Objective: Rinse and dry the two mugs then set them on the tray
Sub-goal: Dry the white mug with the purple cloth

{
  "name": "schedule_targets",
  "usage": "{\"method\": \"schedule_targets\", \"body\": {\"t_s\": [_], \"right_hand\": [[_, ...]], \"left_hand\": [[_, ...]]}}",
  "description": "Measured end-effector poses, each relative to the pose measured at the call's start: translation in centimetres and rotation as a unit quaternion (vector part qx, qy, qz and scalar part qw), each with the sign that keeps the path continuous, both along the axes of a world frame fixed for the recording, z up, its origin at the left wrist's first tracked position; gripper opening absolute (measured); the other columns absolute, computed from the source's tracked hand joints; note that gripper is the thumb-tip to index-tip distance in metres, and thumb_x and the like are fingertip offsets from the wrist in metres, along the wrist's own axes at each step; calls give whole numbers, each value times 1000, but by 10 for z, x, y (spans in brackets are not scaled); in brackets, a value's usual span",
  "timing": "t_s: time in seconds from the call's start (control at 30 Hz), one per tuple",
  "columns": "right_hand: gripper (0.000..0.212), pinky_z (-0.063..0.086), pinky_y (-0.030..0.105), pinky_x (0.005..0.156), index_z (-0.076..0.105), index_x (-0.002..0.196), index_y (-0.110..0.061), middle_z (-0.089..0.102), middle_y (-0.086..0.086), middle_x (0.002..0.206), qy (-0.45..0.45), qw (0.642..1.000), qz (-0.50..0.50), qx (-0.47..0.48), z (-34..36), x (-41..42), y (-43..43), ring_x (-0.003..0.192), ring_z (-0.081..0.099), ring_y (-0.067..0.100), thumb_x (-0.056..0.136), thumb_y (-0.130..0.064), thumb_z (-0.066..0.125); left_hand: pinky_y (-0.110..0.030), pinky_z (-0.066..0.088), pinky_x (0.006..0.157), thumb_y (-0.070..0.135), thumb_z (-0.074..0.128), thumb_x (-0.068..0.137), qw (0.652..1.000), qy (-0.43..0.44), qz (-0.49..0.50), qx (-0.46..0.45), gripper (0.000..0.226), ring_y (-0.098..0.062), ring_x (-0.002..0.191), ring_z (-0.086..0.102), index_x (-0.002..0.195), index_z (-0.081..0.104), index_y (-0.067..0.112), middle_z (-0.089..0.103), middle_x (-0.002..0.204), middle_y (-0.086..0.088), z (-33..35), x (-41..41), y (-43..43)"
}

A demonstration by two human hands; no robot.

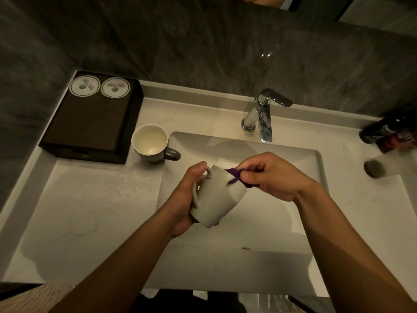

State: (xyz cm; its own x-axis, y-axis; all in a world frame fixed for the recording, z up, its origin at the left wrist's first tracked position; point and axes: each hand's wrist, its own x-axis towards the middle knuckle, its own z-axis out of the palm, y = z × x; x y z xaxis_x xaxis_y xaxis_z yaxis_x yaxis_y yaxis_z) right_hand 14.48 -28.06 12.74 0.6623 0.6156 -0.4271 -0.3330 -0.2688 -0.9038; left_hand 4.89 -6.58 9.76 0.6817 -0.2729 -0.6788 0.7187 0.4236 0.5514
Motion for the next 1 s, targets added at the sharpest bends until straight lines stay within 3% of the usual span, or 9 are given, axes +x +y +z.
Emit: {"method": "schedule_targets", "body": {"t_s": [0.1,0.27,0.43,0.53,0.67,0.77,0.83,0.87,1.0], "right_hand": [[11,57,26,77,76,93,-8,77,8,84,-33,993,-113,12,5,0,-1,79,71,17,88,-6,67],[11,54,24,77,66,96,-14,70,3,87,-283,914,-286,-55,13,-23,22,80,66,10,99,-5,60],[12,46,31,98,64,103,-29,56,-21,110,-446,861,-229,-82,-9,-71,55,115,53,13,94,-22,60],[17,42,47,112,64,104,-30,46,-14,139,-436,879,-181,-76,-27,-90,65,145,33,15,93,-19,69],[6,26,65,119,72,98,-31,13,-4,171,-396,903,-141,-92,-35,-93,64,159,-1,26,93,-29,71],[27,33,53,120,77,95,-33,19,-19,168,-290,931,-218,-29,-22,-90,68,157,15,15,102,-23,53],[30,42,42,116,74,111,-25,26,-15,167,-306,913,-269,-12,-18,-87,69,152,28,10,105,-22,45],[27,45,43,114,67,125,-20,26,-10,167,-312,904,-292,0,-19,-85,69,151,31,10,105,-19,49],[71,48,42,111,32,156,-23,11,-11,170,-280,904,-324,8,-19,-80,69,153,24,7,96,-8,65]], "left_hand": [[-45,56,72,78,67,65,999,23,25,-38,99,-46,93,68,140,60,14,65,131,-33,-2,-1,2],[-44,54,76,76,63,77,991,42,128,-10,86,-38,86,68,133,65,11,73,112,-25,-1,7,2],[-48,49,95,74,53,87,978,29,206,-19,60,-32,95,67,94,82,22,77,102,-14,13,23,-10],[-53,47,113,77,60,82,979,17,193,-55,81,-35,119,69,131,69,14,74,126,-19,10,26,-12],[-56,44,116,73,65,82,973,-9,197,-124,89,-42,126,65,144,58,9,66,137,-26,10,22,-16],[-56,45,115,73,64,81,968,-7,215,-126,87,-41,125,67,140,62,9,69,134,-24,13,19,-25],[-58,47,113,74,63,80,965,-7,239,-109,86,-40,122,68,137,64,10,70,132,-24,13,18,-29],[-59,49,111,75,63,79,964,-14,245,-102,86,-40,122,68,137,64,12,70,132,-23,14,18,-30],[-52,59,97,69,62,75,969,-41,239,-51,78,-37,111,74,130,67,15,75,122,-22,17,16,-32]]}}
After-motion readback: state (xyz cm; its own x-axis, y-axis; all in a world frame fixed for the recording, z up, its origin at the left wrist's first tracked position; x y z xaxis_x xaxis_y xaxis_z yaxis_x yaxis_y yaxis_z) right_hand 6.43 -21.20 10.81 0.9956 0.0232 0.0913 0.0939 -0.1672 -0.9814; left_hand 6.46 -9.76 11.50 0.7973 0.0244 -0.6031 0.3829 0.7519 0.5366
